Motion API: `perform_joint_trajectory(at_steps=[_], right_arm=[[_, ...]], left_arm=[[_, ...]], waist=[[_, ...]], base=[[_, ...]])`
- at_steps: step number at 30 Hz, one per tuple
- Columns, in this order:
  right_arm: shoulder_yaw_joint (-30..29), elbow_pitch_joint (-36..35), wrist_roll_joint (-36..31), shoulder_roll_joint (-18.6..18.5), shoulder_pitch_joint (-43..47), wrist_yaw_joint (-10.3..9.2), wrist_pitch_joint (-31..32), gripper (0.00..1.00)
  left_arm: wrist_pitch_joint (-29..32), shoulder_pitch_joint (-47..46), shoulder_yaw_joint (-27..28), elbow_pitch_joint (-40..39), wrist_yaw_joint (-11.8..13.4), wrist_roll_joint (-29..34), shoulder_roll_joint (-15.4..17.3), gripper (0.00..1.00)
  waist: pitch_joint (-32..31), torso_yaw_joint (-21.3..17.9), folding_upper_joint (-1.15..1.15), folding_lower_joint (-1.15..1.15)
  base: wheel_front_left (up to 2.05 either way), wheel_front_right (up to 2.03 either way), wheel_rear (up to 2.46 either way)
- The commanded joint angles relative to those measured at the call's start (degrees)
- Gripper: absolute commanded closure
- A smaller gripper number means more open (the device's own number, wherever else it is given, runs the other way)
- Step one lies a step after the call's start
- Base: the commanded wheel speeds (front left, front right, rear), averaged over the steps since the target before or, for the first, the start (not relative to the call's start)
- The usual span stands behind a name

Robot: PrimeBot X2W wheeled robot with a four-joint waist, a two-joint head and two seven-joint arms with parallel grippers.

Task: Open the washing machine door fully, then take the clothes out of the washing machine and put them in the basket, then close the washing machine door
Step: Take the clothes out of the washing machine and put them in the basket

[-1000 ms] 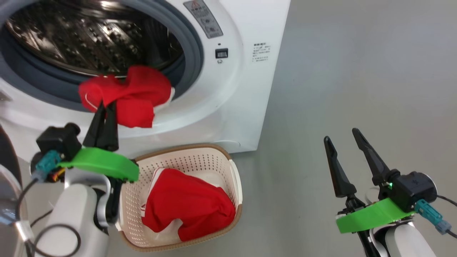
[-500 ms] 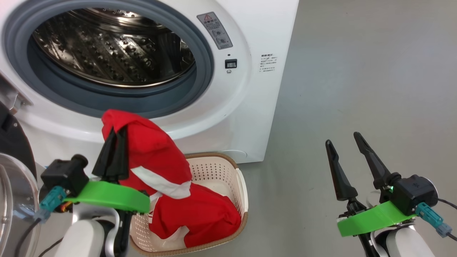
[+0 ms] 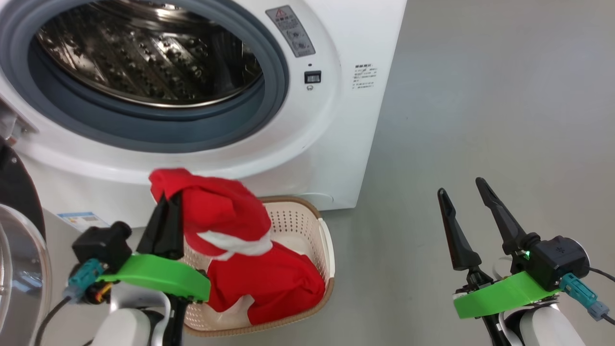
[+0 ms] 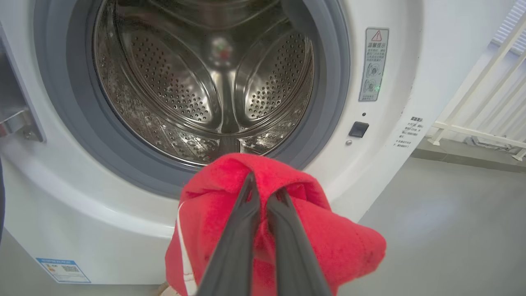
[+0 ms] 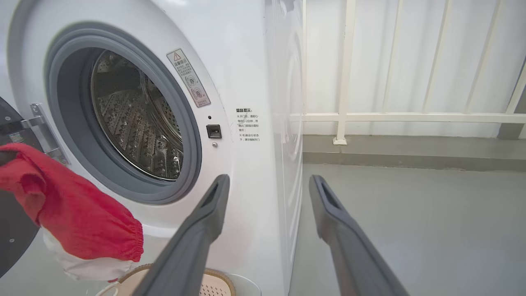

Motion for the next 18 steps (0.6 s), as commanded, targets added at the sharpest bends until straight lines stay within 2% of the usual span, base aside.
perform_joint_trajectory(at_steps=[1,6,12,18], right_arm=[[1.1,-1.5,0.2,0.0,-1.2,0.35,-0.4,0.0],[1.7,-1.5,0.1,0.0,-2.3,0.35,-0.4,0.0],[2.1,-1.4,-0.1,0.0,-3.7,0.35,-0.4,0.0],[2.4,-0.9,0.6,0.0,-4.9,0.35,-0.4,0.0]], left_arm=[[0.0,-1.5,1.6,0.4,-0.4,-0.9,0.4,1.0],[0.1,-4.1,2.0,8.0,-2.8,-5.2,-1.7,1.0],[0.1,-8.4,1.3,18.4,-4.6,-6.4,-2.4,1.0],[0.9,-12.8,1.2,28.3,-5.3,-7.6,-2.8,1.0]], waist=[[1.4,0.2,0.0,0.0],[3.8,0.1,0.0,0.0],[7.0,-0.7,0.0,0.0],[9.9,-1.8,0.0,0.0]], base=[[0.0,0.0,0.0],[0.0,0.0,0.0],[0.0,0.0,0.0],[0.0,0.0,0.0]])
